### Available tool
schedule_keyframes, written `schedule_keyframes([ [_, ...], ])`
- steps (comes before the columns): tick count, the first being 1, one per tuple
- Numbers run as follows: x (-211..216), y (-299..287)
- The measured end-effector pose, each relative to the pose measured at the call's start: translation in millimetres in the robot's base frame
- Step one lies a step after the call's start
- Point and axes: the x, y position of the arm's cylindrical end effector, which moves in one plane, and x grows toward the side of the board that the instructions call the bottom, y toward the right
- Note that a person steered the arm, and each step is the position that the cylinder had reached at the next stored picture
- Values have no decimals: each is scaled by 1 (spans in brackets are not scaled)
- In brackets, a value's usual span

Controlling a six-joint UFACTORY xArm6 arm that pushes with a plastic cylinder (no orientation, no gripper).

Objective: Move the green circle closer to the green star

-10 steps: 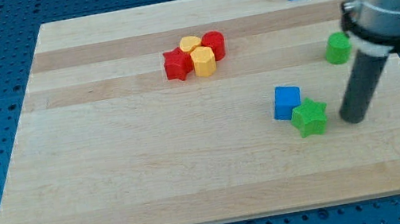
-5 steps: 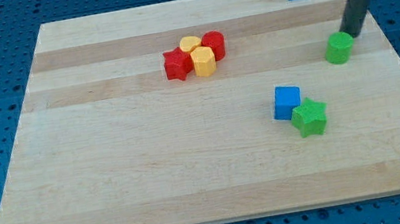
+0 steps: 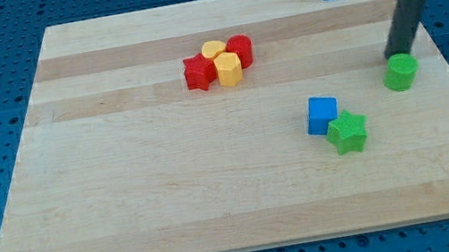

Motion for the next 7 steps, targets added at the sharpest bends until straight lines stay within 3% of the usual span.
schedule_keyframes([
  [2,21,6],
  [5,33,-71],
  [7,45,-85],
])
